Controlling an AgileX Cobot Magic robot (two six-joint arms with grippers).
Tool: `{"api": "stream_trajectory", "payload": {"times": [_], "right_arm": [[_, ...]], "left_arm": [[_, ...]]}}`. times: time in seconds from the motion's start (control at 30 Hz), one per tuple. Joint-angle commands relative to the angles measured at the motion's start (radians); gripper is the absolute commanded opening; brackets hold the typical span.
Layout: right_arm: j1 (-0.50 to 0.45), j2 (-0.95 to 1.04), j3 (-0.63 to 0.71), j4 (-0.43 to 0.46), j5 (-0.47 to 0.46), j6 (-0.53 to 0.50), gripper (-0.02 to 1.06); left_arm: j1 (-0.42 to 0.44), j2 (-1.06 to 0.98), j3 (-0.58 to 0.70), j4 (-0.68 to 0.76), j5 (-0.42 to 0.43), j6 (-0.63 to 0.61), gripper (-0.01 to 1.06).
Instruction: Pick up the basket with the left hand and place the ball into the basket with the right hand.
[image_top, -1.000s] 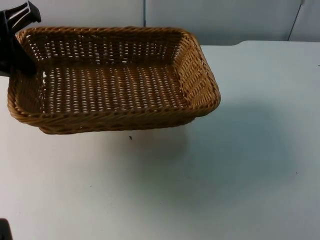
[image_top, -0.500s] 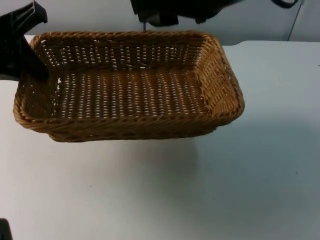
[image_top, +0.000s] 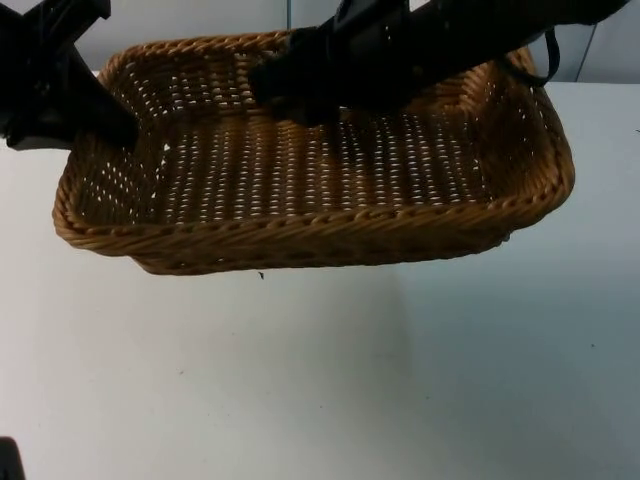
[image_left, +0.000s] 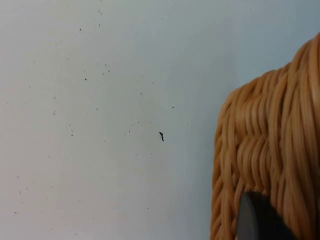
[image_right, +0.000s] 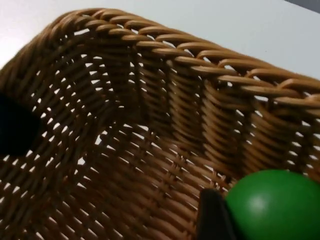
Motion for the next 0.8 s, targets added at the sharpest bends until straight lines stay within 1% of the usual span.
{"api": "stream_trajectory", "payload": {"times": [0.0,0.23,0.3,0.33,0.37,0.4,0.5,0.53,0.67,0.77], "right_arm": [[0.011,0.009,-0.009,0.006,-0.006,0.001,0.26],[0.046,0.014,-0.009,0.002,-0.006,-0.006,0.26],[0.047,0.014,-0.009,0.002,-0.006,-0.006,0.32],[0.047,0.014,-0.009,0.002,-0.006,-0.006,0.41],[0.047,0.014,-0.009,0.002,-0.006,-0.006,0.41],[0.047,0.014,-0.009,0.002,-0.006,-0.006,0.47],[0.047,0.014,-0.009,0.002,-0.004,-0.006,0.60],[0.047,0.014,-0.009,0.002,-0.004,-0.006,0.60],[0.047,0.014,-0.009,0.002,-0.004,-0.004,0.71],[0.047,0.009,-0.009,0.002,-0.004,-0.004,0.71]], "left_arm": [[-0.003,-0.013,-0.006,-0.045,0.023,0.009,0.00],[-0.003,-0.013,-0.006,-0.045,0.023,0.009,0.00],[-0.003,-0.013,-0.006,-0.045,0.023,0.009,0.00],[-0.003,-0.013,-0.006,-0.045,0.023,0.009,0.00],[-0.003,-0.013,-0.006,-0.045,0.023,0.009,0.00],[-0.003,-0.013,-0.006,-0.045,0.023,0.009,0.00],[-0.003,-0.013,-0.006,-0.045,0.023,0.009,0.00],[-0.003,-0.013,-0.006,-0.045,0.023,0.009,0.00],[-0.003,-0.013,-0.006,-0.045,0.023,0.009,0.00],[-0.003,-0.013,-0.006,-0.045,0.023,0.009,0.00]]}}
